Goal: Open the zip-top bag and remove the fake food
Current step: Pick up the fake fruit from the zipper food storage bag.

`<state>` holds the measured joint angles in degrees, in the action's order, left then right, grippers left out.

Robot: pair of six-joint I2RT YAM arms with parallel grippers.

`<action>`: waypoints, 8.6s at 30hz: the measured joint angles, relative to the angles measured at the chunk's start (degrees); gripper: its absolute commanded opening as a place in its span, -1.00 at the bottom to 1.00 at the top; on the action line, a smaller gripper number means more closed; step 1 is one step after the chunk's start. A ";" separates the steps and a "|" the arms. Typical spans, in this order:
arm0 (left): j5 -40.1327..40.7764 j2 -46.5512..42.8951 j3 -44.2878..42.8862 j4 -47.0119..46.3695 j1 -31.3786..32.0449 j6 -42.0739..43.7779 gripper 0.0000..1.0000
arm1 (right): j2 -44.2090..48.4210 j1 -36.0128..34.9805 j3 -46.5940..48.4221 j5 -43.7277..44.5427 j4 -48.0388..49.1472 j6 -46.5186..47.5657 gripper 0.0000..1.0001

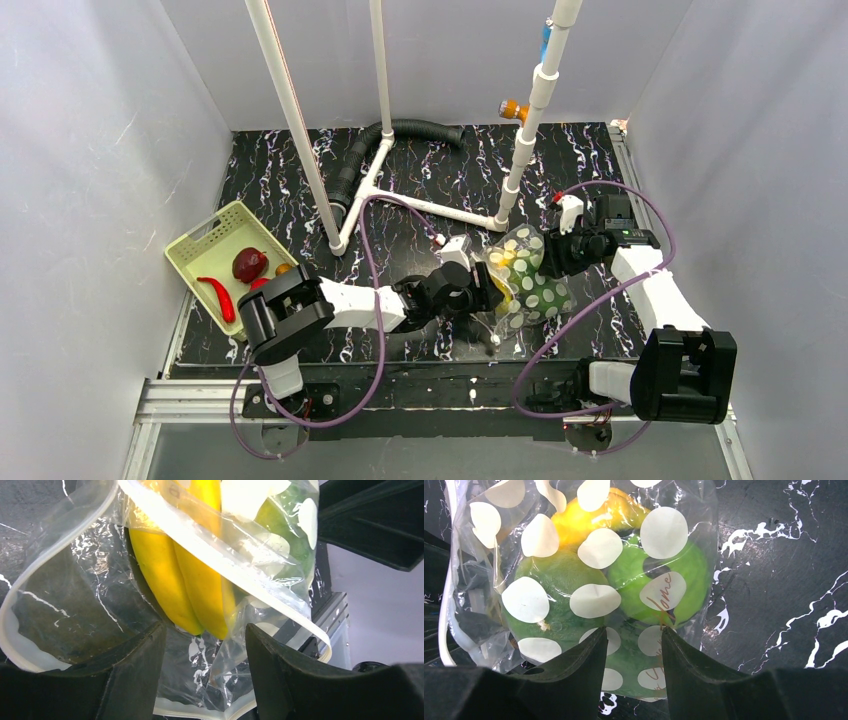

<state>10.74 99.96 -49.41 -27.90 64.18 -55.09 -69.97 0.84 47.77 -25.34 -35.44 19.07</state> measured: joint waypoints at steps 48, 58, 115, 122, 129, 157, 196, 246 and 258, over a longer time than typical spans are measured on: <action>-4.33 7.61 -9.99 8.37 -3.13 3.45 0.35 | -0.66 -2.47 0.00 0.17 -0.42 0.57 0.01; -4.98 10.43 -13.09 10.91 -4.04 4.17 0.21 | -0.66 -2.51 0.00 0.17 -0.42 0.59 0.02; -15.58 -3.45 -10.54 29.20 -8.46 15.76 -1.00 | 4.31 -4.61 0.00 -11.85 -4.44 6.99 0.02; -20.35 -5.92 -6.93 23.69 -11.28 9.92 -1.00 | 6.71 -6.58 0.00 -18.47 -8.13 12.17 0.07; -25.22 -6.01 -4.22 16.98 -12.00 4.44 -1.00 | 6.67 -11.67 0.00 -22.05 -11.89 18.32 0.16; -16.33 -7.43 -4.59 18.69 -8.85 -4.04 -1.00 | 8.13 -21.22 -1.49 -25.03 -2.19 5.20 0.27; -8.17 -17.07 0.96 17.64 -7.32 -6.51 -1.00 | 7.17 -25.77 -2.67 -11.19 4.55 -2.34 -0.97; -29.31 -35.95 14.78 24.13 -12.26 2.62 -1.00 | 4.96 -23.87 -2.64 -7.80 -0.66 3.63 -0.97; -30.80 -38.80 16.17 25.59 -12.28 2.73 -1.00 | 4.76 -23.74 -2.60 -7.82 -0.68 3.63 -0.97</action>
<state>-20.05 61.17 -33.23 -2.31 51.90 -52.36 -65.21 -22.90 45.17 -33.17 -36.12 22.70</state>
